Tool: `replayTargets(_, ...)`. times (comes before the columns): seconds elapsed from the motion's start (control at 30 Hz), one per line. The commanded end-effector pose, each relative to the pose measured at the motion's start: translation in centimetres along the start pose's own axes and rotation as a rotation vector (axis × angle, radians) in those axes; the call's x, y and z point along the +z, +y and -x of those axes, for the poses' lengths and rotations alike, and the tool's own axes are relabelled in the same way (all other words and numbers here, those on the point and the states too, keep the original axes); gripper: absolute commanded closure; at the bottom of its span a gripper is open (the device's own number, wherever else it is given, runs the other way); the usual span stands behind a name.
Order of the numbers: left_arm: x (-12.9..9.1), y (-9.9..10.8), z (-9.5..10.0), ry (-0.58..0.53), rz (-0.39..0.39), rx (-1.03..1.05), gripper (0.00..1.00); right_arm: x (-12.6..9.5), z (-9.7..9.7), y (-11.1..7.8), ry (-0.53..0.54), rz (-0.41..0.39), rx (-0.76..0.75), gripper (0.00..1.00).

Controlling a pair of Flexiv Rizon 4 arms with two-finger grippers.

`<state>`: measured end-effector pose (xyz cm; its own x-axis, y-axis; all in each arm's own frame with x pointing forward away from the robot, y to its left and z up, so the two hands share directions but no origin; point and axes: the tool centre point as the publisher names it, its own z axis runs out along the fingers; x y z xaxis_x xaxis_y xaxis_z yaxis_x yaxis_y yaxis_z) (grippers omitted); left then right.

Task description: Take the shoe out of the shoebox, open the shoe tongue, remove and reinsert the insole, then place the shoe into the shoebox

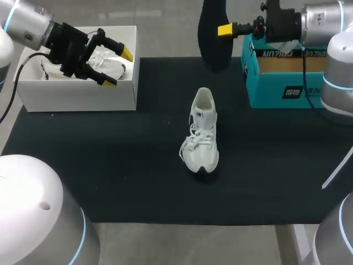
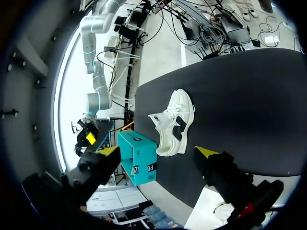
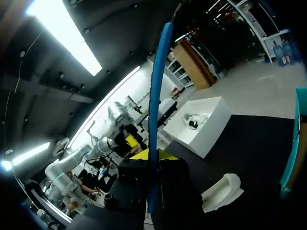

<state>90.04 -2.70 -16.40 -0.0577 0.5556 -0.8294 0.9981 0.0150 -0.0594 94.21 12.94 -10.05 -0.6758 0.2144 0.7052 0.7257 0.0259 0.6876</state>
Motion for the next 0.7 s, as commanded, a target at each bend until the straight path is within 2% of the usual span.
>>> replayTargets(0.03, 0.0, 0.0, 0.0, 0.003, -0.001, 0.0, 0.0, 0.4, 0.8, -0.8, 0.007, 0.026, 0.006, 1.0)
replayTargets(0.27, 0.0, 0.0, 0.0, 0.003, -0.001, 0.0, 0.0, 2.4, 3.7, -3.6, 0.037, 0.063, 0.04, 1.0)
replayTargets(0.47, 0.0, 0.0, 0.0, 0.003, -0.001, 0.0, 0.0, 4.0, 6.1, -5.4, 0.028, 0.037, 0.064, 1.0)
replayTargets(0.7, 0.0, 0.0, 0.0, 0.003, -0.001, 0.0, 0.0, 3.8, 7.9, -6.2, -0.016, 0.012, 0.079, 1.0)
